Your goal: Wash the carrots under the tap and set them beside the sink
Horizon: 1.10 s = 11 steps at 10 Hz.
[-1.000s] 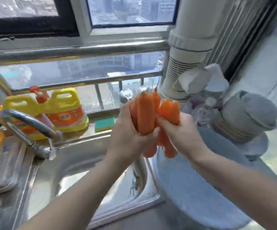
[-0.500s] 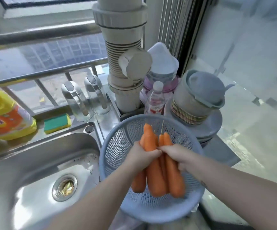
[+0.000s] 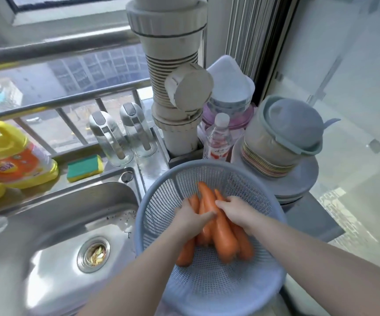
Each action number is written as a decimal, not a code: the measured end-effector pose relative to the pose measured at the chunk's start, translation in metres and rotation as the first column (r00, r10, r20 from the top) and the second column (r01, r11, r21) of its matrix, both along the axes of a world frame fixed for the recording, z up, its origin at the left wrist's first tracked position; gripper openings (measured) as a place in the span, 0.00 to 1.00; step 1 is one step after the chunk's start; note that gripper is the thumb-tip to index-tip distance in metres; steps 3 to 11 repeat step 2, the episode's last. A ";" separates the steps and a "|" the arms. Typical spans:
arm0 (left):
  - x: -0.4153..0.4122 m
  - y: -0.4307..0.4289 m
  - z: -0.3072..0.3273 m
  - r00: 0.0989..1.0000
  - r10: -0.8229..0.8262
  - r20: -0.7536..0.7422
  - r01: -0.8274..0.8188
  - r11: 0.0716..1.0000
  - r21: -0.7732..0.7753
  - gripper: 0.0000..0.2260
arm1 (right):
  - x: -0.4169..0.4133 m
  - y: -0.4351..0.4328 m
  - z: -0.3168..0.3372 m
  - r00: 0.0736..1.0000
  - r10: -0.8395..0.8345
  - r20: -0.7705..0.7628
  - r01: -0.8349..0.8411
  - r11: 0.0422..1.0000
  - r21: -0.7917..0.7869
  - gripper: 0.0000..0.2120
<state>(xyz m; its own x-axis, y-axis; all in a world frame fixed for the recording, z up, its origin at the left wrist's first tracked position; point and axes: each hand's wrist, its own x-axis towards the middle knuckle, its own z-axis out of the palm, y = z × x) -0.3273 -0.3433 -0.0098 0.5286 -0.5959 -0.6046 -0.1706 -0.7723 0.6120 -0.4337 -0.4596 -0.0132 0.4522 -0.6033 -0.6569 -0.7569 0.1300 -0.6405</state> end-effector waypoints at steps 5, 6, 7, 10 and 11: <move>-0.001 0.010 0.003 0.996 -0.074 0.042 0.073 0.997 0.019 0.40 | -0.013 -0.001 0.026 0.989 0.143 -0.044 -0.147 0.985 -0.092 0.24; -0.001 0.010 0.003 0.996 -0.074 0.042 0.073 0.997 0.019 0.40 | -0.013 -0.001 0.026 0.989 0.143 -0.044 -0.147 0.985 -0.092 0.24; -0.001 0.010 0.003 0.996 -0.074 0.042 0.073 0.997 0.019 0.40 | -0.013 -0.001 0.026 0.989 0.143 -0.044 -0.147 0.985 -0.092 0.24; -0.001 0.010 0.003 0.996 -0.074 0.042 0.073 0.997 0.019 0.40 | -0.013 -0.001 0.026 0.989 0.143 -0.044 -0.147 0.985 -0.092 0.24; -0.001 0.010 0.003 0.996 -0.074 0.042 0.073 0.997 0.019 0.40 | -0.013 -0.001 0.026 0.989 0.143 -0.044 -0.147 0.985 -0.092 0.24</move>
